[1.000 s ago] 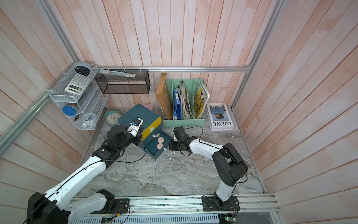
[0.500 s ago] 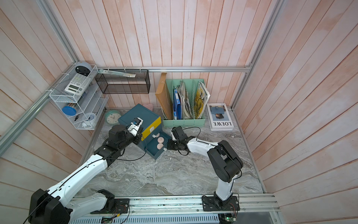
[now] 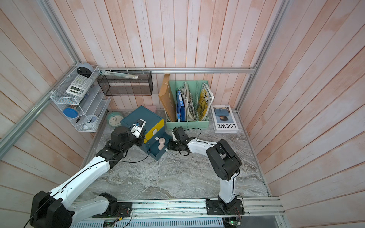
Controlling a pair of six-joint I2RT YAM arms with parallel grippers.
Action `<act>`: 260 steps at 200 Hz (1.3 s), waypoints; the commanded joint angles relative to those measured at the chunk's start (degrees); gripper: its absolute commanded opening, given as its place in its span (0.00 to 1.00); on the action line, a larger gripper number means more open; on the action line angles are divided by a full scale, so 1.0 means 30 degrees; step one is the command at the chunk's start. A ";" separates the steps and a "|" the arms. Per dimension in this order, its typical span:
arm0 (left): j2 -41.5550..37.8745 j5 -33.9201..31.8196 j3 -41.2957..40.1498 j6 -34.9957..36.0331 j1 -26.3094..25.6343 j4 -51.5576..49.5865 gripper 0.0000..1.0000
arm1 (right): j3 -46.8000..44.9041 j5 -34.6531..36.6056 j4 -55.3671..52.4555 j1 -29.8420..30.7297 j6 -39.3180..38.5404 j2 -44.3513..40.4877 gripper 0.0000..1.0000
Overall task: Put the bluetooth earphones in the drawer according to color
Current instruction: Close the drawer in the storage box.
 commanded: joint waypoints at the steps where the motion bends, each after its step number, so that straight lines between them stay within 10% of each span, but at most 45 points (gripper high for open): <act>1: 0.0334 -0.0004 0.0345 0.0017 0.0108 -0.0804 0.00 | 0.0800 -0.0530 0.1139 -0.0015 0.0548 0.0508 0.00; 260: -0.0139 0.0025 0.0382 -0.0199 0.0108 -0.0679 0.00 | 0.2100 -0.1974 0.4693 -0.0520 0.2176 0.2265 0.00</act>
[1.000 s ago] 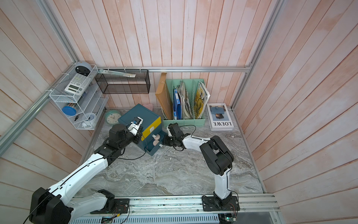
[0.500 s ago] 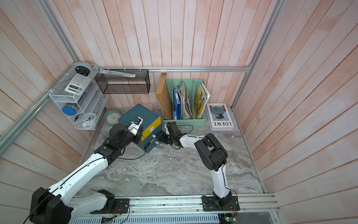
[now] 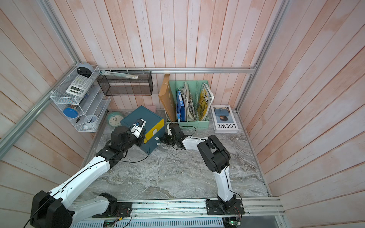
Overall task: Put the bluetooth earphones in the drawer according to color
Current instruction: Close the drawer in the storage box, then adjust the storage box at the center of the board.
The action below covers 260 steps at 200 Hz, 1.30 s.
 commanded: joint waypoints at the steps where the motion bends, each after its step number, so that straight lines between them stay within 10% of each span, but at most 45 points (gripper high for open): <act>1: -0.0177 -0.0003 0.0291 -0.0208 0.0108 -0.0583 0.00 | -0.0601 -0.0036 -0.0044 -0.0433 -0.0837 -0.1191 0.00; 97: -0.2383 -0.1711 0.2516 -0.3058 0.0108 -0.1651 0.02 | 0.0413 -0.0216 -0.5708 -0.2897 -0.7549 -0.6737 0.00; 109: -0.3131 -0.2206 0.2328 -0.3864 0.0108 -0.1785 0.04 | 0.0666 -0.0446 -0.5396 -0.3188 -0.7802 -0.7055 0.11; 169: -0.5897 -0.5868 -0.0387 -0.8035 0.0116 -0.3570 0.46 | 0.4419 -0.3380 -0.6858 -0.3648 -1.0466 -0.5776 0.62; 213: -0.5884 -0.6007 -0.1873 -1.0396 0.0124 -0.2715 0.91 | 0.7638 -0.4430 -0.8950 -0.3352 -1.2140 -0.3818 0.72; 260: -0.4433 -0.5974 -0.2032 -1.0831 0.0137 -0.1248 1.00 | 1.1123 -0.4445 -1.1273 -0.2559 -1.3405 -0.1142 0.73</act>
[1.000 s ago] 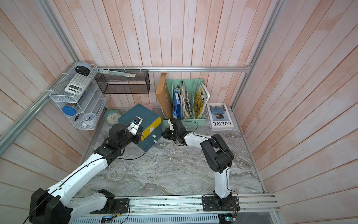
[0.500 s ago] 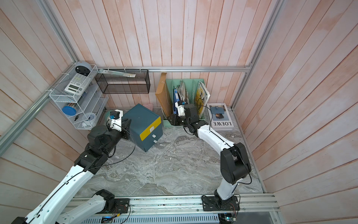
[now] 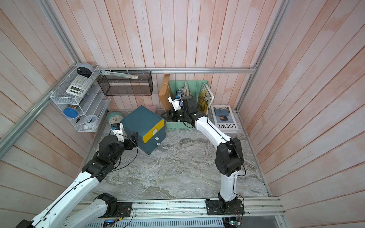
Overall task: Put the bluetooth earphones in the drawer according to color
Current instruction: Adjust the storage box at the center of the board.
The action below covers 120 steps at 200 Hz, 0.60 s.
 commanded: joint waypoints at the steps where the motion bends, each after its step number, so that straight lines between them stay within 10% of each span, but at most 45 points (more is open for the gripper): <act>1: 0.0469 -0.0304 -0.0168 -0.0583 0.0064 0.1276 1.00 | 0.1745 -0.0547 -0.1882 0.0458 -0.1101 0.1270 0.73; 53: 0.2119 -0.0280 -0.0078 -0.0256 0.0282 0.2147 1.00 | 0.5773 -0.0734 -0.5321 0.1247 -0.2343 0.3970 0.73; 120: 0.2783 0.1003 -0.0272 0.0534 0.0387 0.2790 1.00 | 0.3357 -0.1251 -0.5658 0.1946 -0.2067 0.2757 0.67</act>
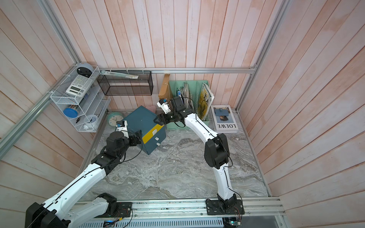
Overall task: Put the bluetooth earphones in the drawer according to color
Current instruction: Adjust the storage box at the center of the board.
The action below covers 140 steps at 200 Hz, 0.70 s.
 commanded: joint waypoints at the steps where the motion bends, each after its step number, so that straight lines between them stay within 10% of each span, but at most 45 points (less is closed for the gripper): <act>1: 0.0080 0.0879 -0.0265 0.0629 0.0088 0.0604 1.00 | -0.1515 -0.0853 -0.1310 0.0598 -0.0090 -0.0992 0.67; 140: 0.2393 0.3586 0.0532 0.1435 0.0147 0.1512 1.00 | -1.1990 -0.0527 0.3444 0.1017 0.3746 -0.7807 0.59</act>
